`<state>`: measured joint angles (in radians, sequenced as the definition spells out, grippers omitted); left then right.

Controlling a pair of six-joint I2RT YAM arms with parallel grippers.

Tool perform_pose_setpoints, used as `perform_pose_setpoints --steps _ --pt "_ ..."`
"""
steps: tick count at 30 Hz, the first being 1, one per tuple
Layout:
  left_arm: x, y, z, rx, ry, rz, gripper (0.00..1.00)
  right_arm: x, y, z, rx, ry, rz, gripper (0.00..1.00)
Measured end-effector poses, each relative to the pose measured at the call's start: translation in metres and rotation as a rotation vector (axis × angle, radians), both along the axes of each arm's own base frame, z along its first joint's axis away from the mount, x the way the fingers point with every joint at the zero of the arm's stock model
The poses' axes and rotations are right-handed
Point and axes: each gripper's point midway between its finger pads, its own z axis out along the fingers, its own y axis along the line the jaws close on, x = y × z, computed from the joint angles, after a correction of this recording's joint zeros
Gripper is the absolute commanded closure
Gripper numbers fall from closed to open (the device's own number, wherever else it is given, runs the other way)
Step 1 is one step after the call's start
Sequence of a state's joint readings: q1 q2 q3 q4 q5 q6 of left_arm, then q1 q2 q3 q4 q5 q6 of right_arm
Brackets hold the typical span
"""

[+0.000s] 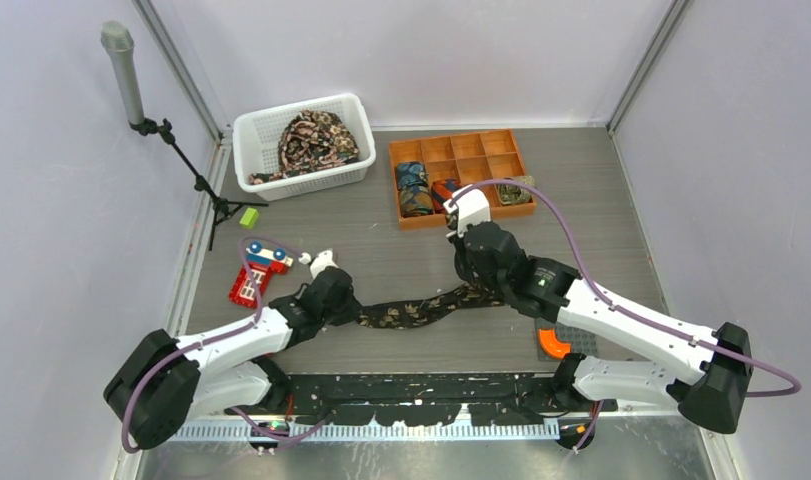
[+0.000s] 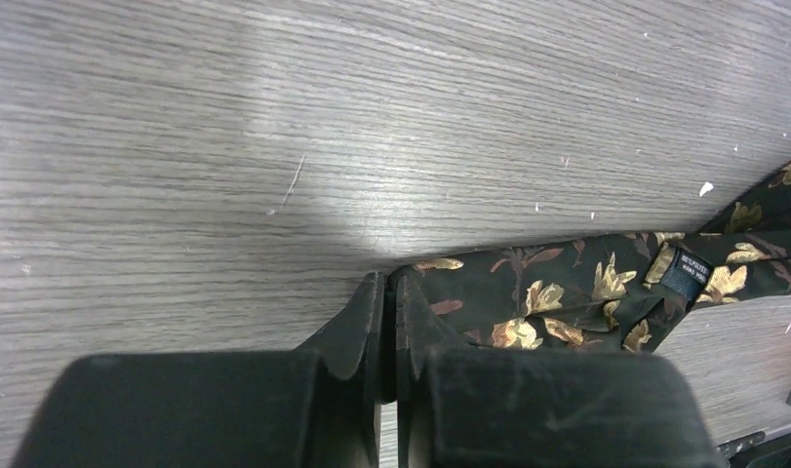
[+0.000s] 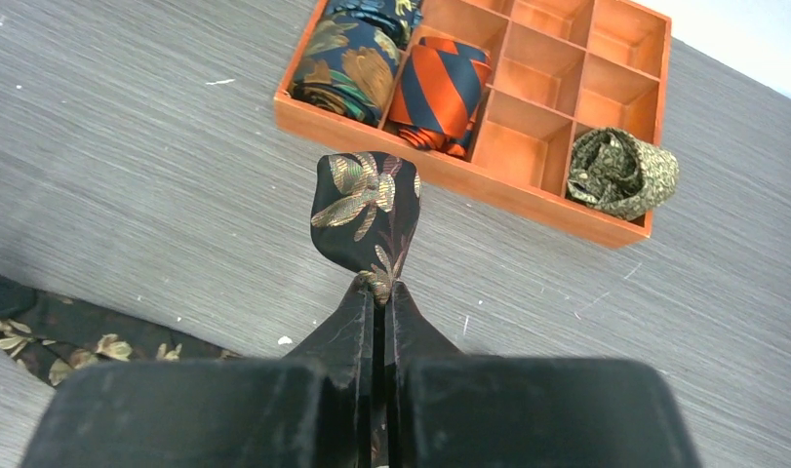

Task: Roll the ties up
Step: Flatten out the tie at the center of the board.

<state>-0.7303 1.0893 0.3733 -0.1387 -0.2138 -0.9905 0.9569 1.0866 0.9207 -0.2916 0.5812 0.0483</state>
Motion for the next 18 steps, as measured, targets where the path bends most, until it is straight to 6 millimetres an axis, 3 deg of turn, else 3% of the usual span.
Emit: perform_pose_setpoints --steps 5,14,18 --pt "-0.002 0.008 0.003 0.015 -0.01 0.017 1.0 0.012 -0.021 -0.003 -0.007 0.01 -0.073 1.0" --pt "0.009 0.059 0.061 0.072 -0.201 0.162 1.0 0.052 -0.119 0.016 0.037 -0.036 -0.377 1.0" --pt "0.006 0.083 0.071 0.125 -0.228 0.217 1.0 0.062 -0.161 0.022 0.073 -0.078 -0.513 1.0"
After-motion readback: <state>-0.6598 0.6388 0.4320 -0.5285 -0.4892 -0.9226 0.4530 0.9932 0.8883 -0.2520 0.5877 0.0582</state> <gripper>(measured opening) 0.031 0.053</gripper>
